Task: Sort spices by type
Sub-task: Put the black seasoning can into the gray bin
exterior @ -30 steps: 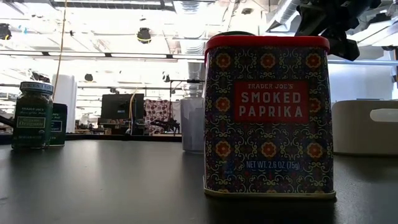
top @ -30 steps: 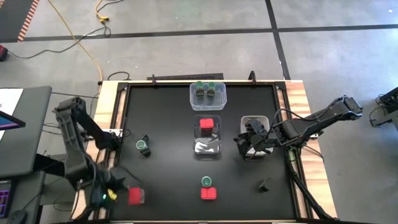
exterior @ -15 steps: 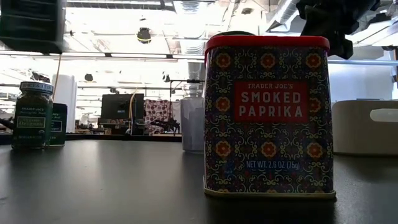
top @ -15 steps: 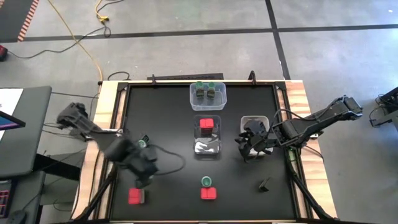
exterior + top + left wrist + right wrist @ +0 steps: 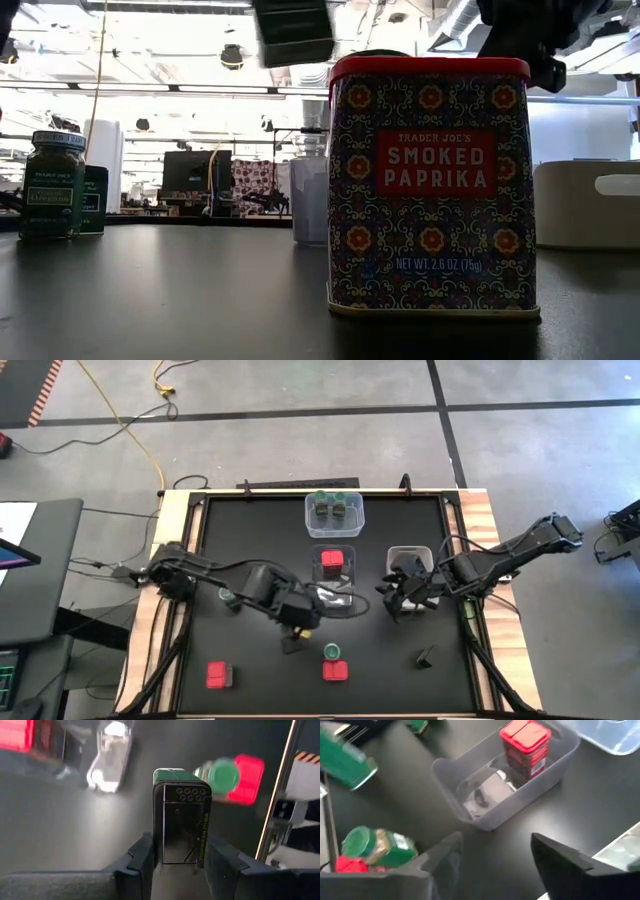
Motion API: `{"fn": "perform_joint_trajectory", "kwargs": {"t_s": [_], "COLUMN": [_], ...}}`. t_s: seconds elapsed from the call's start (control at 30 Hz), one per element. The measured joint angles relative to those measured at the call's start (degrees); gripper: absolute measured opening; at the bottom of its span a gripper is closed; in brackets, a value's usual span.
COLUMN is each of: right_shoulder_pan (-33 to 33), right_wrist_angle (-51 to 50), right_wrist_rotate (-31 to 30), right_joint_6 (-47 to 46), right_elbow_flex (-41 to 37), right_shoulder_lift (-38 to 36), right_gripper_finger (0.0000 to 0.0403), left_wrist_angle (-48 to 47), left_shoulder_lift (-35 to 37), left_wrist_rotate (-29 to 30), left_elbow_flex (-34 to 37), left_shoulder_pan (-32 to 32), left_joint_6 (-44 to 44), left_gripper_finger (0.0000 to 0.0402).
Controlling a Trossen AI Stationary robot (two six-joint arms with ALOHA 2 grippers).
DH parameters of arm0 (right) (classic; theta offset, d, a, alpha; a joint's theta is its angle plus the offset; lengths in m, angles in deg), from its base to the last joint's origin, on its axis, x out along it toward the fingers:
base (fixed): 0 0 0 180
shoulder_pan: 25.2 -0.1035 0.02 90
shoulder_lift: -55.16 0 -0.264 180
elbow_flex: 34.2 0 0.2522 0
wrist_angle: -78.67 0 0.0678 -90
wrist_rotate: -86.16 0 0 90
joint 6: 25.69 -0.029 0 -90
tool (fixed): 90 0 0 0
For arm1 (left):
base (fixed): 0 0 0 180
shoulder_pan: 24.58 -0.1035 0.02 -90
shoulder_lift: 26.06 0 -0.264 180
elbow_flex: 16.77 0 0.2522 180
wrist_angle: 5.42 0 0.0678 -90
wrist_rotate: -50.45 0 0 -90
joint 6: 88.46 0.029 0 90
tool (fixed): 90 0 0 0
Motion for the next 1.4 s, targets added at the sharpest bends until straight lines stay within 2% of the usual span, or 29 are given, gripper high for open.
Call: {"fn": "perform_joint_trajectory", "kwargs": {"t_s": [0.23, 0.43, 0.57, 0.77, 0.9, 1.1, 1.23, 1.4], "right_shoulder_pan": [-4.2, -6.0, -5.9, -7.3, -6.3, -3.8, -2.5, -1.5], "right_wrist_angle": [1.3, 4.0, 11.2, 28.5, 30.5, 31.6, 39.3, 48.1], "right_wrist_rotate": [0.5, -1.4, -1.6, -2.0, -4.6, -4.1, -0.4, -0.2], "right_joint_6": [-2.1, -5.4, -2.4, 13.6, 18.2, 25.3, 30.6, 34.5], "right_elbow_flex": [0.0, 0.0, 0.0, 0.0, 0.0, 0.0, 0.0, 0.1], "right_shoulder_lift": [0.0, 0.6, 2.7, 4.8, 4.7, 6.8, 10.4, 13.5], "right_gripper_finger": [0.0323, 0.0355, 0.0358, 0.0356, 0.0356, 0.0356, 0.0356, 0.0348], "left_wrist_angle": [1.6, 5.4, 5.0, 4.8, 4.8, 5.1, 5.1, 5.1], "left_shoulder_lift": [-4.1, -4.2, -4.2, -4.2, -4.2, -4.2, -4.2, -4.2], "left_wrist_rotate": [2.4, 2.8, 2.9, 2.7, 2.8, 2.7, 2.7, 2.5], "left_elbow_flex": [-7.9, -8.8, -8.8, -8.8, -8.8, -8.8, -8.8, -8.8], "left_shoulder_pan": [-3.6, -5.6, -6.4, -6.6, -6.6, -6.6, -6.6, -6.6], "left_joint_6": [4.2, 6.7, 7.9, 12.0, 14.9, 19.2, 21.3, 22.4], "left_gripper_finger": [0.0123, 0.0123, 0.0123, 0.0123, 0.0127, 0.0131, 0.0132, 0.0133]}}
